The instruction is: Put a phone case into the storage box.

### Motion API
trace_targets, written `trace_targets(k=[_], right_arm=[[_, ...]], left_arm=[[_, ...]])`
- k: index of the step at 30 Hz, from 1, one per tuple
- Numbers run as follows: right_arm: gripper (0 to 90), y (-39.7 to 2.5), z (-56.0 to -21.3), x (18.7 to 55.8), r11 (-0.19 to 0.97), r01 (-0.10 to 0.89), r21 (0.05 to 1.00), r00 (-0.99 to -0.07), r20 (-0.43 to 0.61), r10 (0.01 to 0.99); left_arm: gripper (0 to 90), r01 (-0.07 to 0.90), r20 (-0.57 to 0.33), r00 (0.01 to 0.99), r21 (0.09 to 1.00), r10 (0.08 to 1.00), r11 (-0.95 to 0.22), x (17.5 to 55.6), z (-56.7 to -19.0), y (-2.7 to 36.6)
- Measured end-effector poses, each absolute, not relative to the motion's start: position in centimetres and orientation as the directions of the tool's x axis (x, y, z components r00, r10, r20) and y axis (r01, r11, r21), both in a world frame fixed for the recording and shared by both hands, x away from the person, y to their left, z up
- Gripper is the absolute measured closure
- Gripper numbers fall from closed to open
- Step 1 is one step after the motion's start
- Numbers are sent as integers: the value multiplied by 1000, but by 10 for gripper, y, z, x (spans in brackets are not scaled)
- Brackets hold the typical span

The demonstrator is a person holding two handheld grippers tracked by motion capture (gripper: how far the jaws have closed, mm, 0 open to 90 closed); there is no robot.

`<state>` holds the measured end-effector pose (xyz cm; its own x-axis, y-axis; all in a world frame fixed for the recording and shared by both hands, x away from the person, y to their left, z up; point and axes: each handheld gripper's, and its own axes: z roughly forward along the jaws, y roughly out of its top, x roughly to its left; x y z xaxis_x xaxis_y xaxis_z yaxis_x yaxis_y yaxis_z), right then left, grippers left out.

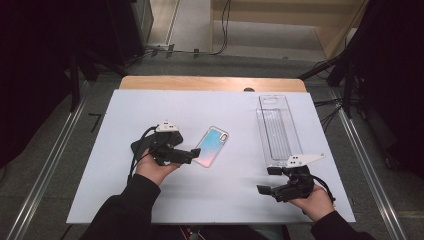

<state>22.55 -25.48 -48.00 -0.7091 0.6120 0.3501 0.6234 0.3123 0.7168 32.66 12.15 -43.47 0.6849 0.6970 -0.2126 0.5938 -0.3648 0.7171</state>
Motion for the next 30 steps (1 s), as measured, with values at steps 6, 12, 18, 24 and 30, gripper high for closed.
trace_targets(k=[6, 12, 18, 24, 30], right_arm=[[129, -255, -480, 225, 314, 630, 710, -705, 354, 615], [129, -254, -481, 226, 320, 630, 708, -707, 352, 613], [129, -254, -480, 226, 318, 630, 708, -707, 353, 613], [129, -254, -481, 225, 324, 631, 705, -707, 350, 615], [129, -253, -481, 226, 328, 632, 702, -708, 351, 613]], left_arm=[[70, 583, -187, 692, 715, 697, -386, 333, -434, 109], [70, 586, -193, 690, 714, 698, -382, 342, -436, 95], [70, 587, -177, 689, 706, 703, -397, 349, -441, 84], [69, 597, -174, 668, 705, 724, -382, 354, -446, 78], [67, 602, -174, 661, 704, 730, -377, 359, -451, 70]])
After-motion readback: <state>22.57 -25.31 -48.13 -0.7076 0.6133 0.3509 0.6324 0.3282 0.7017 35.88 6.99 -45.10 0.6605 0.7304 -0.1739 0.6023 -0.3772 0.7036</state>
